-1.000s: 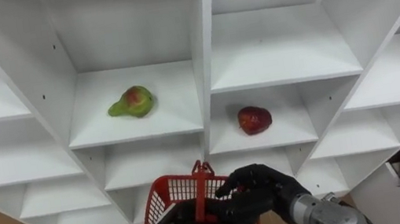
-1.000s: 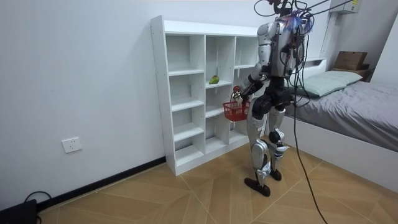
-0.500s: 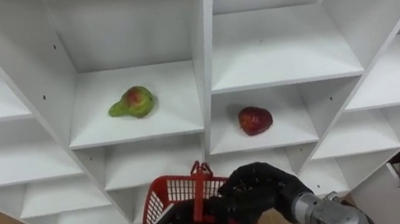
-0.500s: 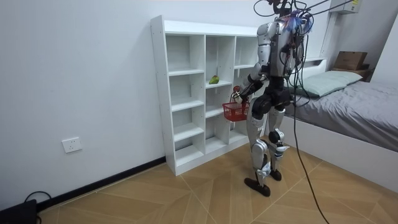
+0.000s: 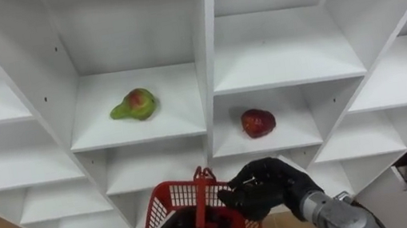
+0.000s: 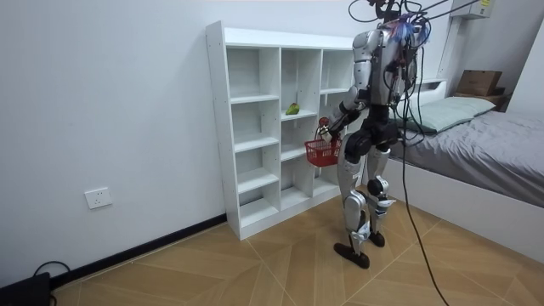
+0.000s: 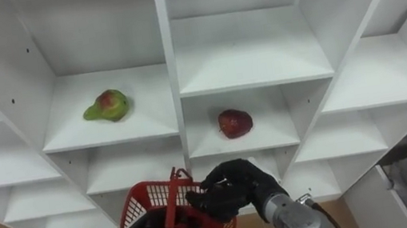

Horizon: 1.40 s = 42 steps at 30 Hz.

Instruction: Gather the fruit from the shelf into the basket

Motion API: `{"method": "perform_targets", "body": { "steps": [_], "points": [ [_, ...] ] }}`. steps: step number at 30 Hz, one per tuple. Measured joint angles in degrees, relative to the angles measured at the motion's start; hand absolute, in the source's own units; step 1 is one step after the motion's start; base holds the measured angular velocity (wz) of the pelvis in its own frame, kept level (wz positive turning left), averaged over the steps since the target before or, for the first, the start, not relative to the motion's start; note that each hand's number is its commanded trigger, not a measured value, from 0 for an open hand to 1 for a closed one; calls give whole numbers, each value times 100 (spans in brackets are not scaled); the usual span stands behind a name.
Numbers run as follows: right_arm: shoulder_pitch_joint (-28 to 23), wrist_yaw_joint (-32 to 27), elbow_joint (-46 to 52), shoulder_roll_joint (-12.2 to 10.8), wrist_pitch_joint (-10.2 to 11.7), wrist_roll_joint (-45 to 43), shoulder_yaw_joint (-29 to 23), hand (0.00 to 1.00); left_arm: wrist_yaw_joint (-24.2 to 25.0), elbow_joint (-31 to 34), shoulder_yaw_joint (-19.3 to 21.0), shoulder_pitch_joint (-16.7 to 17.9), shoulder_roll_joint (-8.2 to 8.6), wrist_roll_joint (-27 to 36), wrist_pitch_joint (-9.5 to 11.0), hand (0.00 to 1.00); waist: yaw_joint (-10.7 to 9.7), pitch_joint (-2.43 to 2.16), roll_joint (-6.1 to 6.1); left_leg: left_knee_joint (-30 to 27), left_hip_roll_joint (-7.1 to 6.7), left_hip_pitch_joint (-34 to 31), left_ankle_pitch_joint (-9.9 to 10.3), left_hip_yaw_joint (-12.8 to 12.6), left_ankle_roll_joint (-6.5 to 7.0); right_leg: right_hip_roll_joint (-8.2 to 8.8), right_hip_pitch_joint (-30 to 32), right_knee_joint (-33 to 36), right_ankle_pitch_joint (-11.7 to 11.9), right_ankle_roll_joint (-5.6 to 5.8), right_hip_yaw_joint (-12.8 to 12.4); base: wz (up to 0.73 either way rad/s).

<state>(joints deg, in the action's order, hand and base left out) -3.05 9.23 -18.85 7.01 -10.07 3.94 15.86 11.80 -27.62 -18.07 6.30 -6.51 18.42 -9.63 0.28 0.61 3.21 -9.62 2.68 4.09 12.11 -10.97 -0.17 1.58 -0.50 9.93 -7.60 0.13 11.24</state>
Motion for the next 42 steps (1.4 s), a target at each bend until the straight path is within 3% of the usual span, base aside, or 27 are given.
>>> {"method": "perform_targets", "body": {
  "steps": [7, 30, 35, 42],
  "points": [
    [1, -54, 14, -3, 1, 9, -148, 0, 0, 2, 2, -5, -27, 1, 1, 100, 1, -32, 55, 0, -4, 60, 0, -2, 0, 2, -58, -15, -1, 2, -2, 0],
    [1, -33, 114, -6, -1, -3, -149, 0, 0, 77, -3, 21, -69, -4, -4, 100, 18, -13, 48, 8, -5, 47, 0, -3, 0, 0, -60, -36, -3, 5, -11, 0],
    [2, -111, 20, -5, -2, -2, -137, 0, 1, 77, -11, 21, -67, -6, -51, 100, 17, 16, -31, 7, -4, 47, 0, 20, 0, -1, -71, -20, -2, 4, 7, 0],
    [2, -299, -70, -14, -4, -5, -139, 0, 5, 78, -9, 33, -26, -30, -94, 100, 19, 6, -158, 10, -1, 28, 0, 29, 1, 0, -70, 0, 0, 1, 47, 0]
  ]
}}
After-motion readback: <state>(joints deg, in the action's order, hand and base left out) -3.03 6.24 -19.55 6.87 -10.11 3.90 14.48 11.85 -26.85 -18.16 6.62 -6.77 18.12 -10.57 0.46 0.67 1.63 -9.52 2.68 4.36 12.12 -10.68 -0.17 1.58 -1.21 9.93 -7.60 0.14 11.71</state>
